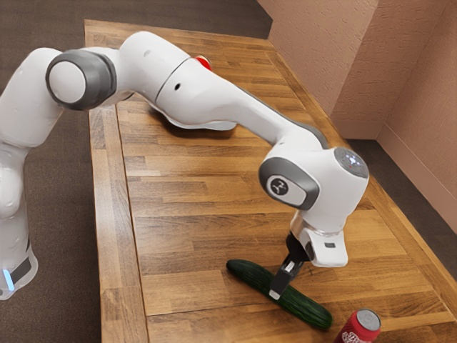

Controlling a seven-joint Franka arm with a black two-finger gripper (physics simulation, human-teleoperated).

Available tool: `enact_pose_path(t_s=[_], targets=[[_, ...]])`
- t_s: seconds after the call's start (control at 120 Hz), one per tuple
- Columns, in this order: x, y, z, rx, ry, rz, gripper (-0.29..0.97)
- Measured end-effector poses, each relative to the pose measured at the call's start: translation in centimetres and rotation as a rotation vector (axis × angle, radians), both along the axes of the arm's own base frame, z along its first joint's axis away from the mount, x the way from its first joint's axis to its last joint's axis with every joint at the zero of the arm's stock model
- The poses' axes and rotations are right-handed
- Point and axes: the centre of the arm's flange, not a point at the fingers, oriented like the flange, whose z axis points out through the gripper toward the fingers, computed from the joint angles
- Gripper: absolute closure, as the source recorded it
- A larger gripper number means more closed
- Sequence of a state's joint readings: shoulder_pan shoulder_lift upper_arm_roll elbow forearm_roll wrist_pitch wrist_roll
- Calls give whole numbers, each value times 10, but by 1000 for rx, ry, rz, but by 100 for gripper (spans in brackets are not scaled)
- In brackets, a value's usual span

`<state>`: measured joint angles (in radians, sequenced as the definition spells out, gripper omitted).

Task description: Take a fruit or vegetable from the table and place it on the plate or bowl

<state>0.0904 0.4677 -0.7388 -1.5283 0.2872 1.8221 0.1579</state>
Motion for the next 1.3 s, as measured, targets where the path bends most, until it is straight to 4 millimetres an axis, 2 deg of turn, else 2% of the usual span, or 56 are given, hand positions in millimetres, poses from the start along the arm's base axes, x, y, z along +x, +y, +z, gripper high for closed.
enact_pose_path(t_s=[0.467, 0.575, 0.758, 0.867, 0.925, 0.983, 1.05, 1.092, 1.142, 1.208, 1.3], targets=[[2, -3, -25, -16, 27, 15, 0], [3, -2, -27, -19, 30, 26, 12], [4, -1, -28, -20, 28, 42, 42], [4, -2, -26, -14, 20, 48, 46], [3, -1, -18, -6, 0, 51, 46], [2, 7, 6, 13, -46, 68, 47], [-1, 34, 59, 62, -139, 121, 48], [3, 71, 94, 102, -198, 186, 47], [10, 125, 121, 143, -237, 276, 47], [22, 205, 138, 181, -245, 400, 47], [29, 315, 145, 202, -218, 551, 48]])
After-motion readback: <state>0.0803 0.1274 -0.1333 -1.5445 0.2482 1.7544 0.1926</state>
